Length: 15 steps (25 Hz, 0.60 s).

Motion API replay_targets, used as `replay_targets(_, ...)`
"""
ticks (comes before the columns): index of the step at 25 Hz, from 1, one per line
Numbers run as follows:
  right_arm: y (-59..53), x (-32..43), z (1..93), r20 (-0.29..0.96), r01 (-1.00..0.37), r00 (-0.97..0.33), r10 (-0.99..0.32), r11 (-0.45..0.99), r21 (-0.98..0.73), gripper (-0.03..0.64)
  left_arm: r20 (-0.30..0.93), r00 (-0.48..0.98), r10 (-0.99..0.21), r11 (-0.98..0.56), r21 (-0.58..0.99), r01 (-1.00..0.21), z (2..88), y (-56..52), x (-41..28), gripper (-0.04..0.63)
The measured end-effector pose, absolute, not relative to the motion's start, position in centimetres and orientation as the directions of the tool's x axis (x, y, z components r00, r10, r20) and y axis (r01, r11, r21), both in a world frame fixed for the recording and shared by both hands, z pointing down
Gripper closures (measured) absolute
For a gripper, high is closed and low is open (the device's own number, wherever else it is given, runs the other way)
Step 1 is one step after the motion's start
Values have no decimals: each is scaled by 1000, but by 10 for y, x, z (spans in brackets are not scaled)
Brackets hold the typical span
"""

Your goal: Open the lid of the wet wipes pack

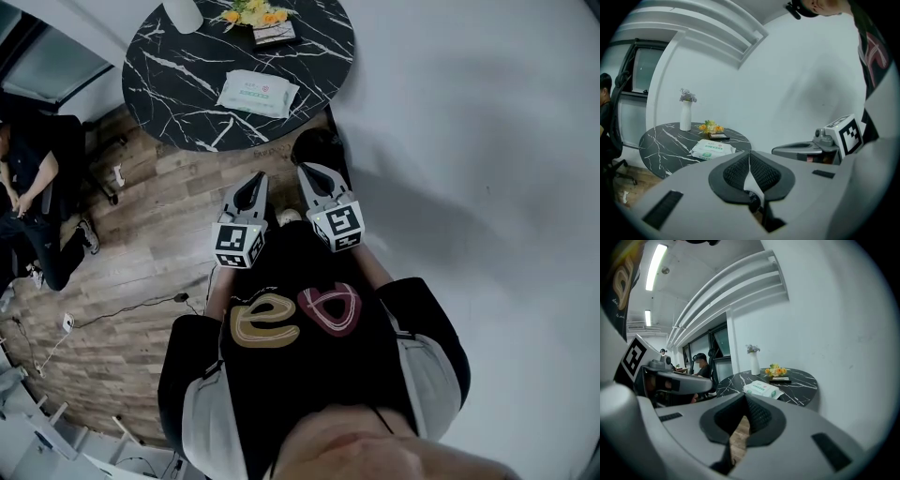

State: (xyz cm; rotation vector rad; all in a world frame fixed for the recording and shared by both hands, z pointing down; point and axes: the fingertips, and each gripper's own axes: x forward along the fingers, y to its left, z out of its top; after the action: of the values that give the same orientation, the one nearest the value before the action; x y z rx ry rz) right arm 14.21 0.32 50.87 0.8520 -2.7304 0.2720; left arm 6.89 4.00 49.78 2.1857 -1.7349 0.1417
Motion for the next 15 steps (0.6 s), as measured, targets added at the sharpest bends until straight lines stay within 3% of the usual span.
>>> replay_targets(15, -48, 106, 510, 333, -667, -724, -604, 736, -115, 606, 285, 302, -909, -244, 223, -944, 500, -27, 2, 575)
